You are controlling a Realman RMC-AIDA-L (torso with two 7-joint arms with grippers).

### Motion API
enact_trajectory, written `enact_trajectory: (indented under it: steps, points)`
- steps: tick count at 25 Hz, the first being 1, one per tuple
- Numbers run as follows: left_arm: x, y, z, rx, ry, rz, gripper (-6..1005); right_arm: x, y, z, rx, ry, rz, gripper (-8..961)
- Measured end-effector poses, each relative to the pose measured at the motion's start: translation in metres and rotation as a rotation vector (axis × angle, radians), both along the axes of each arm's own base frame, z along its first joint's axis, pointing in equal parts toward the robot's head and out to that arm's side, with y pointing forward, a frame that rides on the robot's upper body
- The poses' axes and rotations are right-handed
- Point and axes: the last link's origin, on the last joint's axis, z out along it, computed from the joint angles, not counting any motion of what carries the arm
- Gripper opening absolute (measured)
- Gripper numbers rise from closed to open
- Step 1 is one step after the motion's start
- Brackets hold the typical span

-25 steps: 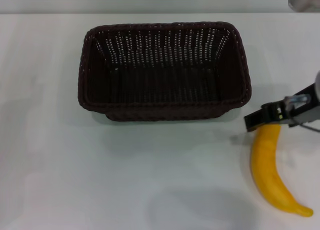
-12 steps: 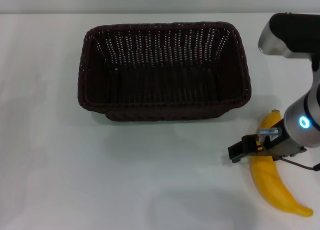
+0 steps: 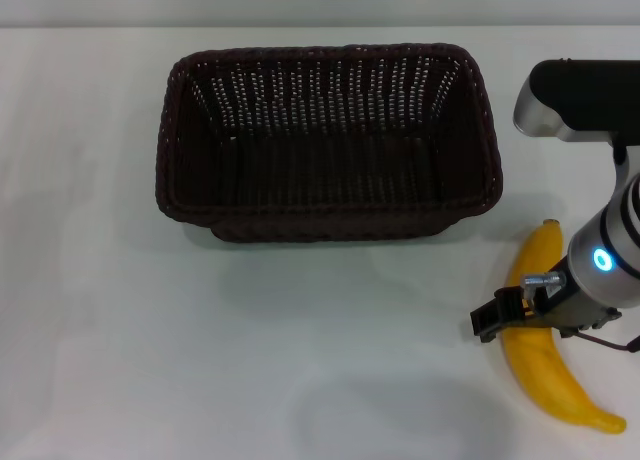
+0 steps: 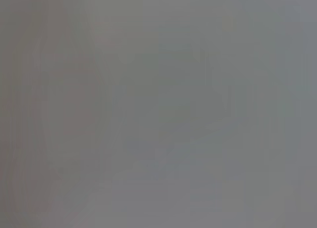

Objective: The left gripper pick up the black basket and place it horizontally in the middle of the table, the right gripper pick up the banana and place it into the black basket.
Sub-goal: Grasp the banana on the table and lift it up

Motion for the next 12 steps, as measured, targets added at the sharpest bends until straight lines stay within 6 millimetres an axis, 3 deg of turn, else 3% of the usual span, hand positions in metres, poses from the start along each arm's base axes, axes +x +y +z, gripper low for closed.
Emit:
enact_trajectory:
  steps: [12]
  points:
    - [0.0030, 0.0085, 0.0024, -0.006, 0.008, -0.004, 764, 0.0057, 0.0082, -0.0047, 0.002, 0.006, 0.021, 786]
